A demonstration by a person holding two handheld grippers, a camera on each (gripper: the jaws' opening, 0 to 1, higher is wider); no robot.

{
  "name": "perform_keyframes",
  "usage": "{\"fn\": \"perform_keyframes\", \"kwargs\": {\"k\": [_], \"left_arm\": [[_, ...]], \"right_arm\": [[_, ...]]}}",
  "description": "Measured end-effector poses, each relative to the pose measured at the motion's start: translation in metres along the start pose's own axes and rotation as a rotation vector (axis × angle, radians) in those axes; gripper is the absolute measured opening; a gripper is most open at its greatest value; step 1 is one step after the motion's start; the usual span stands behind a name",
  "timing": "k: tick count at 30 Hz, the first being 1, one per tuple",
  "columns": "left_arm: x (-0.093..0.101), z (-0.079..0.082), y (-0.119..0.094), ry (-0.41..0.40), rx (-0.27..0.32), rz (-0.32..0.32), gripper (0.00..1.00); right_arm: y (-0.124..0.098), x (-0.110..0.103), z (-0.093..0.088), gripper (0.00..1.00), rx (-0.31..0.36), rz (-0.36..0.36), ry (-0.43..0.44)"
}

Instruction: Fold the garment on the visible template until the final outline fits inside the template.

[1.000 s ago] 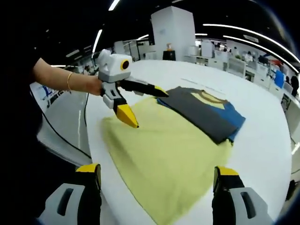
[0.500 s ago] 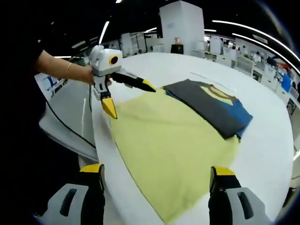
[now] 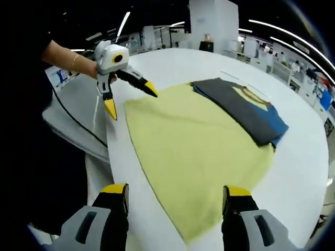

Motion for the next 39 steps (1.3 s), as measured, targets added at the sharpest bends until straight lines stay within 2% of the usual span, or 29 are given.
{"fn": "perform_keyframes", "kwargs": {"k": [5,7,10,15,24,28,33,36,39], "left_arm": [[0.001,-0.014,-0.005,0.014,-0.037,0.015,0.67],[-0.004,-0.021,-0.007,0.027,-0.067,0.044,0.65],[-0.006,-0.025,-0.009,0.041,-0.082,0.05,0.61],[-0.005,-0.034,-0.011,0.112,-0.135,0.05,0.56],[-0.006,-0.043,-0.012,0.163,-0.185,0.055,0.45],[-0.005,-0.042,-0.013,0.155,-0.176,0.05,0.43],[-0.007,-0.043,-0.013,0.129,-0.182,0.058,0.37],[-0.011,-0.041,-0.013,0.126,-0.175,0.075,0.29],[-0.012,-0.04,-0.012,0.115,-0.17,0.077,0.27]], "right_arm": [[0.005,-0.001,-0.011,0.6,-0.049,-0.003,-0.019],[0.005,-0.001,-0.014,0.58,-0.061,-0.006,-0.023],[0.006,0.0,-0.019,0.52,-0.092,-0.012,-0.039],[0.007,0.002,-0.023,0.47,-0.109,-0.026,-0.062],[0.012,0.008,-0.033,0.34,-0.17,-0.051,-0.106],[0.014,0.007,-0.037,0.32,-0.198,-0.061,-0.143],[0.014,0.012,-0.037,0.24,-0.173,-0.063,-0.116],[0.013,0.016,-0.037,0.16,-0.177,-0.076,-0.118],[0.014,0.016,-0.036,0.13,-0.171,-0.074,-0.113]]}}
Point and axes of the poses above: the point that each gripper's makers call its tool centre point, and the gripper's own axes: y roughly forward along the fingers, x roughly to its right, z roughly out of its top, the point moved 3 cm from there along -y, roughly backward along the fingers, and after that the axes turned 8 degrees about -x, right-handed, at the moved point
